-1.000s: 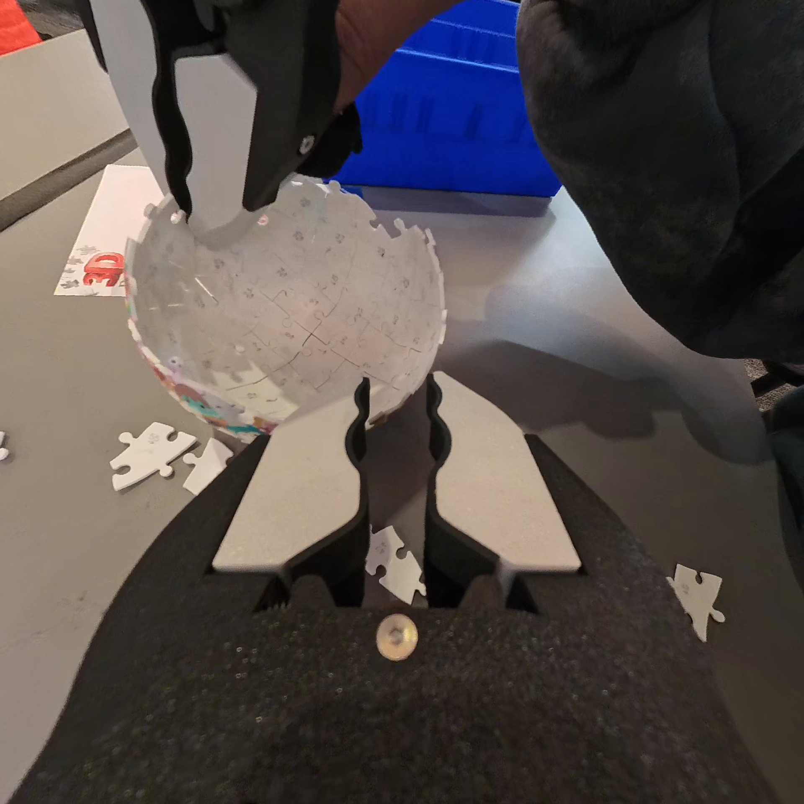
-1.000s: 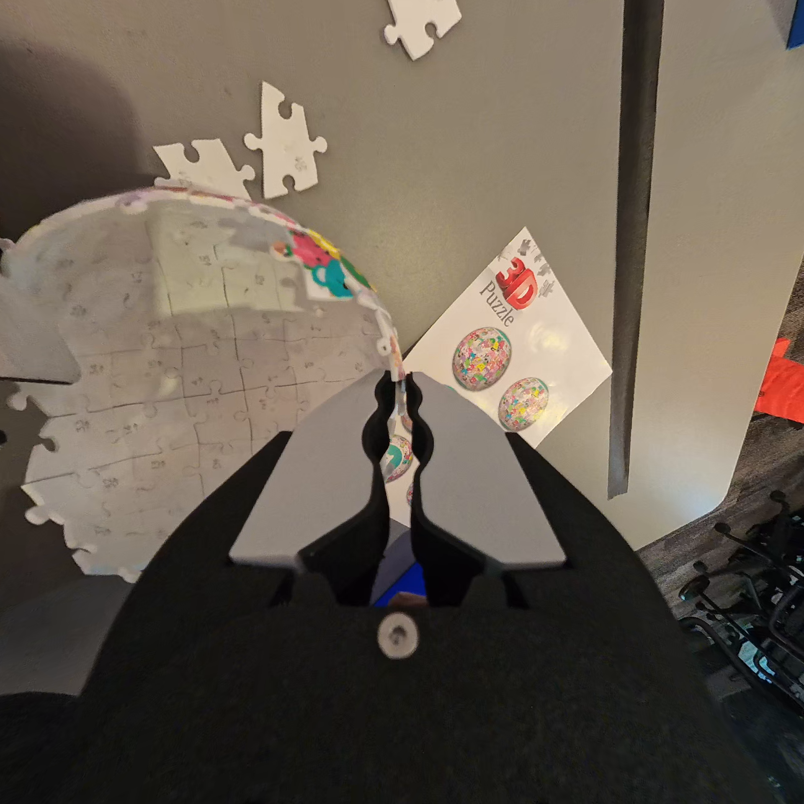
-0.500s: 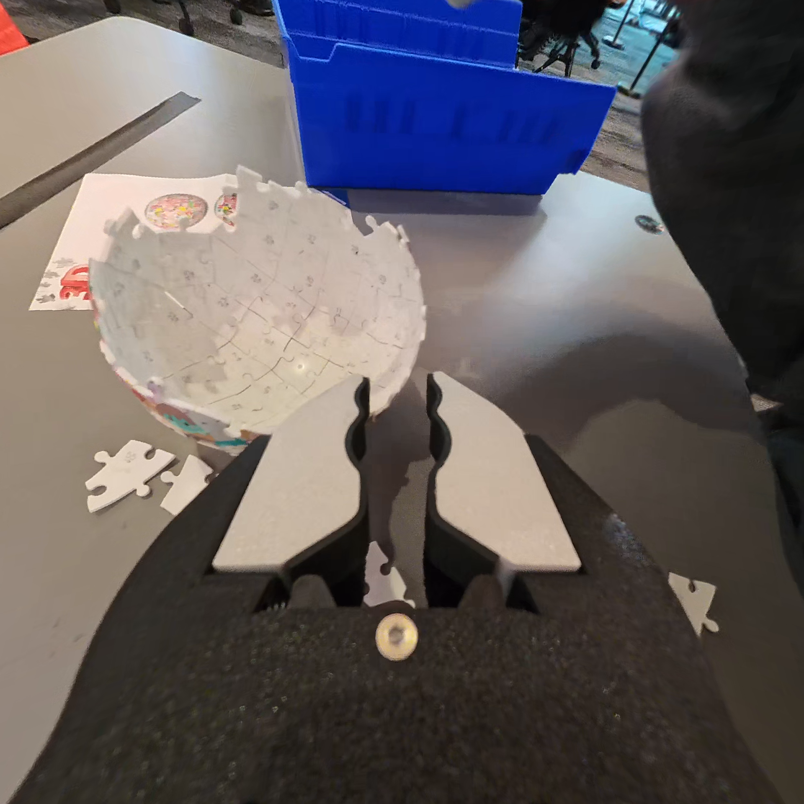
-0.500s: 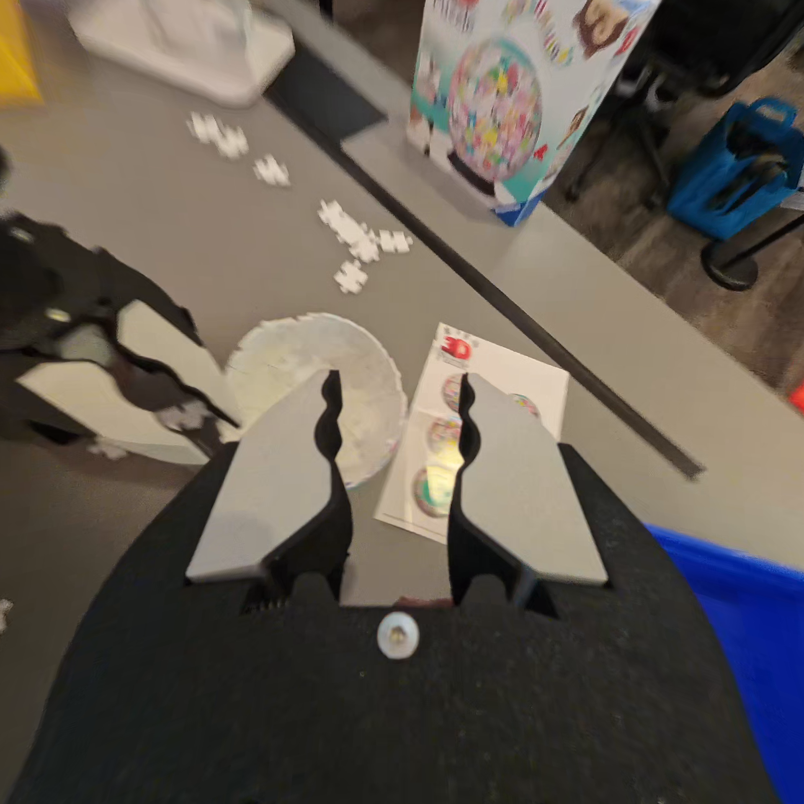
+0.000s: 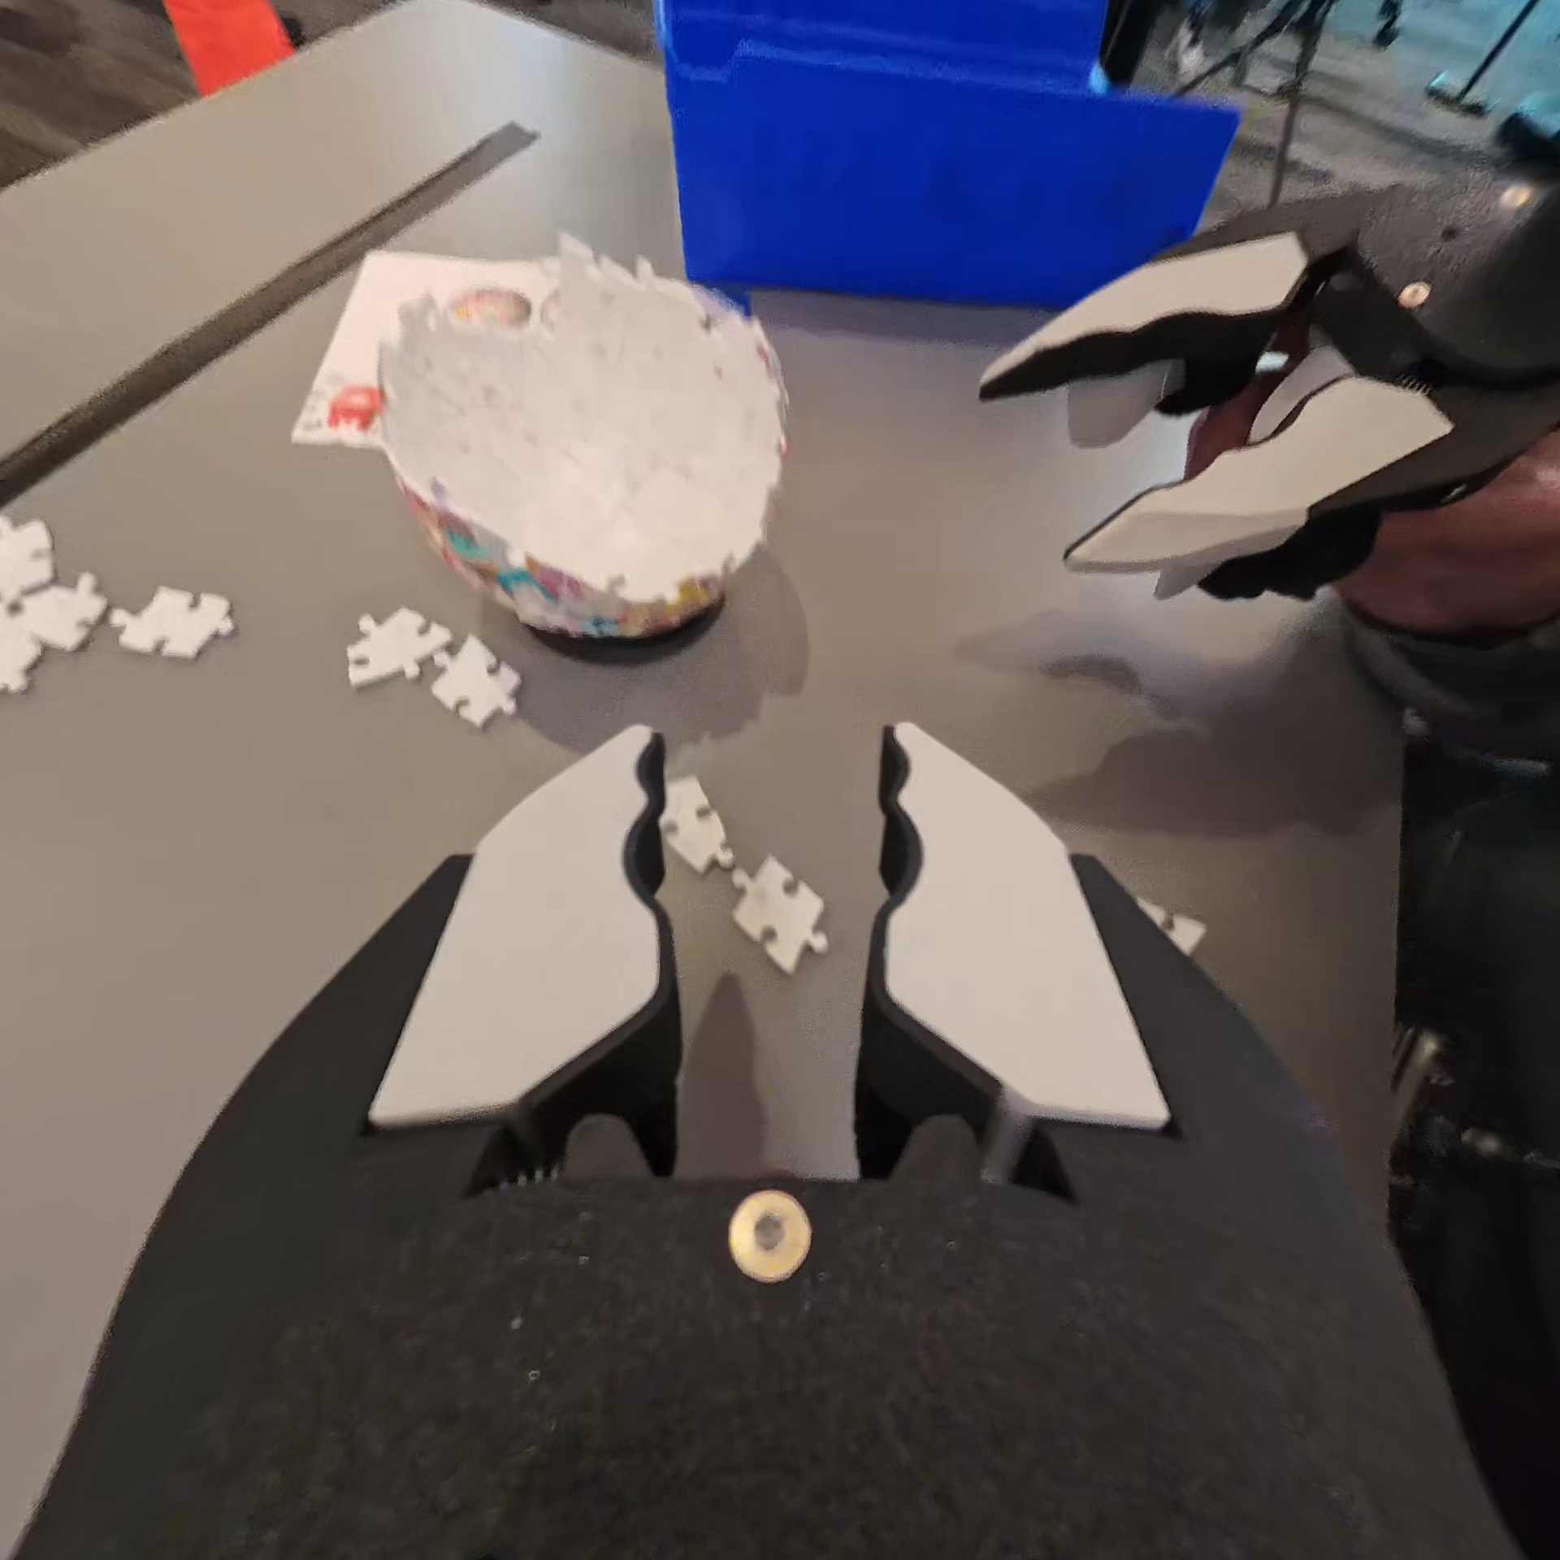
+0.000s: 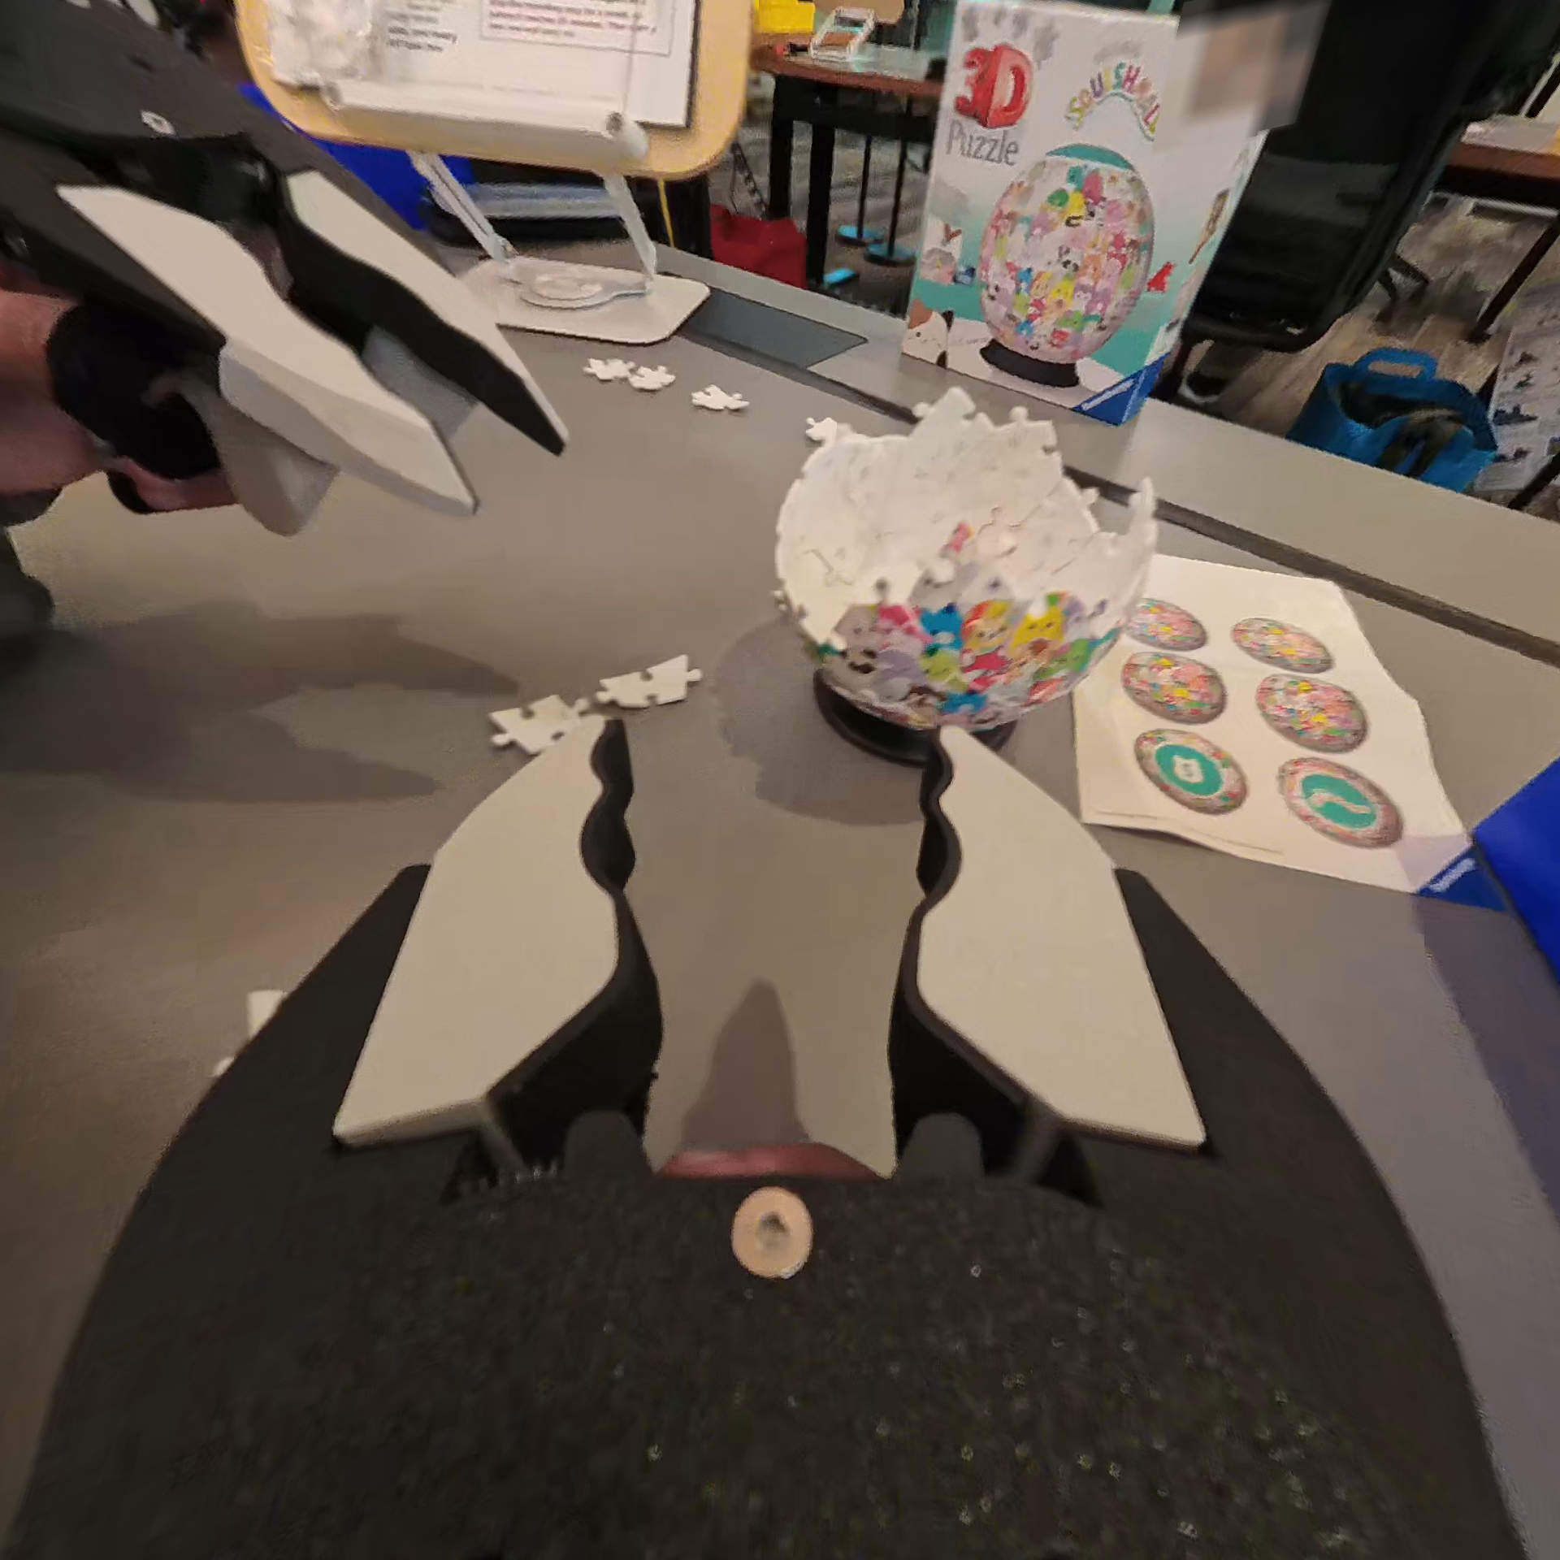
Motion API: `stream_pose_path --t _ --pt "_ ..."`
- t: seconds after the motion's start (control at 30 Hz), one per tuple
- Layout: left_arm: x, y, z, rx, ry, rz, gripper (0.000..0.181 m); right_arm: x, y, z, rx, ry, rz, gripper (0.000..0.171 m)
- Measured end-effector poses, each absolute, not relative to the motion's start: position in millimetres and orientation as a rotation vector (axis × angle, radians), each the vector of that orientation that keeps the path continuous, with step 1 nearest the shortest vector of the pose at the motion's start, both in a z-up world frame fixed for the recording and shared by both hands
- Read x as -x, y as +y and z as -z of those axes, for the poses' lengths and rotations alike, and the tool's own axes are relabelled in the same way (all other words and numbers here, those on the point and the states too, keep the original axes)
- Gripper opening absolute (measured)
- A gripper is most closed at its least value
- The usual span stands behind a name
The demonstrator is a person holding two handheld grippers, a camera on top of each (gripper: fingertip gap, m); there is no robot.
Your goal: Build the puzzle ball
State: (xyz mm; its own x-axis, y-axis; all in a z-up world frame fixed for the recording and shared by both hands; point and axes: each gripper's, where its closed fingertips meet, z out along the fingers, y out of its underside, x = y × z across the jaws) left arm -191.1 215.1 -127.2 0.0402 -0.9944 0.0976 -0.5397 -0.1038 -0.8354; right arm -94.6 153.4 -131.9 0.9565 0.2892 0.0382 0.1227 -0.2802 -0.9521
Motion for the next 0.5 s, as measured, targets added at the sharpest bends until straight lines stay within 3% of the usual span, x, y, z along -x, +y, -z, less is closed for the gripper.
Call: stream_pose_path --t 0.13,0.5 --pt "217.7 190.8 147.5 1.698 1.529 0.827 0.053 109.0 136.3 133.4 1.861 -0.326 -0.229 0.071" --pt "224.2 131.9 171.9 1.546 1.784 0.686 0.056 121.0 130.2 132.6 1.839 -0.41 -0.158 0.063"
